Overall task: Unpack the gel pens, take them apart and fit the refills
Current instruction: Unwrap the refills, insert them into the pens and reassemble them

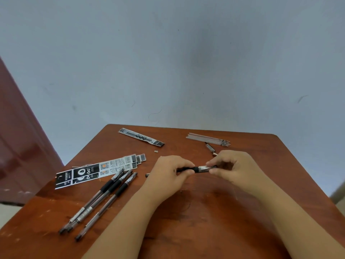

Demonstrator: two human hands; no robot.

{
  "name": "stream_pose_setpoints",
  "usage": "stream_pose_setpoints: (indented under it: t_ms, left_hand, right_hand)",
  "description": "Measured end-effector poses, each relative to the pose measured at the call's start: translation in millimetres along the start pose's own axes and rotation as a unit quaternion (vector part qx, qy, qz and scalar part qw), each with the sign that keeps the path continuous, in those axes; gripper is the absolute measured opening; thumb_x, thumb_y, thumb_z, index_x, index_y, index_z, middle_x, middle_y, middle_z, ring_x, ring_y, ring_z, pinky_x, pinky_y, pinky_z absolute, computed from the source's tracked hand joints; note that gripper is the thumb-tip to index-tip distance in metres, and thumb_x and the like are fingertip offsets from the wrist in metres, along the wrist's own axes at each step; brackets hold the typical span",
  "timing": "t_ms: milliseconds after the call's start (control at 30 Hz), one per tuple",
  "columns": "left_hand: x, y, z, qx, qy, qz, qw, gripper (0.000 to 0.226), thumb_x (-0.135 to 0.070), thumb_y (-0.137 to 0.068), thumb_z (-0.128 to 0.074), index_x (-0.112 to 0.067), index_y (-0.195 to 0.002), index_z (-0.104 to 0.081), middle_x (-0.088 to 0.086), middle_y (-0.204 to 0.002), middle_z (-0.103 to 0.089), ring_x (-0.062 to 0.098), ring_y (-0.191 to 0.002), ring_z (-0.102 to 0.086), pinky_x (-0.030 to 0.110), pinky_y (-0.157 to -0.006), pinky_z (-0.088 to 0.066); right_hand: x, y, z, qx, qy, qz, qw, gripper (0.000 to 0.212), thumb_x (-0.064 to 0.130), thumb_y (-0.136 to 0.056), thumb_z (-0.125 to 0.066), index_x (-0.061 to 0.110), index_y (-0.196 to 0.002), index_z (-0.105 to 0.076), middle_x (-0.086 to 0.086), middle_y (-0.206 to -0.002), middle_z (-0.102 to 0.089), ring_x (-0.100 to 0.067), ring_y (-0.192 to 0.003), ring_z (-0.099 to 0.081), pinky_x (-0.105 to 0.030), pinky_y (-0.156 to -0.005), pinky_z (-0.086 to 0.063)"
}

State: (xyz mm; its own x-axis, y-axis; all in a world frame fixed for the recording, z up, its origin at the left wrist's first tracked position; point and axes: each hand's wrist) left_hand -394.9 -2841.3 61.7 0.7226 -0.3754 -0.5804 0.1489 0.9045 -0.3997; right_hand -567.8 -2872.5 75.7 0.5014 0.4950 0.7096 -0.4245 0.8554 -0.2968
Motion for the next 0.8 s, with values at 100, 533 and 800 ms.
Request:
stream_pose_setpoints:
  t_ms: [100,533,800]
  left_hand:
    - [0.1,0.0,1.2,0.004,0.008,-0.004,1.000,0.019,-0.013,-0.083,-0.062,-0.013,-0.101,-0.070,0.002,-0.093,-0.070,0.008,-0.085,-0.057,0.012,-0.079,-0.040]
    - [4.8,-0.2,3.2,0.075,0.027,0.054,0.995,0.015,-0.015,-0.086,-0.058,-0.014,-0.097,-0.068,-0.016,-0.074,-0.057,-0.004,-0.066,-0.049,0.000,-0.062,-0.035]
    - [-3.9,7.0,0.3,0.077,-0.161,0.088,0.980,0.026,-0.021,-0.091,-0.047,-0.017,-0.114,-0.057,0.007,-0.110,-0.060,0.022,-0.103,-0.051,0.030,-0.086,-0.038]
  right_hand:
    - [-1.3,-0.8,-1.6,-0.006,-0.009,0.008,1.000,0.032,0.001,-0.070,-0.070,0.032,-0.068,-0.063,0.013,-0.063,-0.058,0.008,-0.066,-0.054,-0.005,-0.059,-0.040]
    - [-9.7,-2.1,-16.3,-0.011,0.064,0.071,0.995,0.013,-0.002,-0.068,-0.071,0.009,-0.075,-0.071,0.018,-0.066,-0.054,0.000,-0.072,-0.054,-0.005,-0.065,-0.039]
    - [-8.5,-0.9,-33.3,-0.026,0.120,0.087,0.989,0.024,0.005,-0.077,-0.064,0.011,-0.100,-0.066,0.008,-0.094,-0.055,0.002,-0.081,-0.046,0.002,-0.072,-0.034]
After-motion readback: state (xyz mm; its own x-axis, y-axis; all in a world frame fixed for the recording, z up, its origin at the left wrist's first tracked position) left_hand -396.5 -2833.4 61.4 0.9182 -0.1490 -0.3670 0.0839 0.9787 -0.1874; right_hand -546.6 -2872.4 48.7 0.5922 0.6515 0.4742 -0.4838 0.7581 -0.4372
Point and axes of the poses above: each hand's wrist, its own y-axis away from the middle knuckle, its own z-axis out of the back of the hand, x = y × z
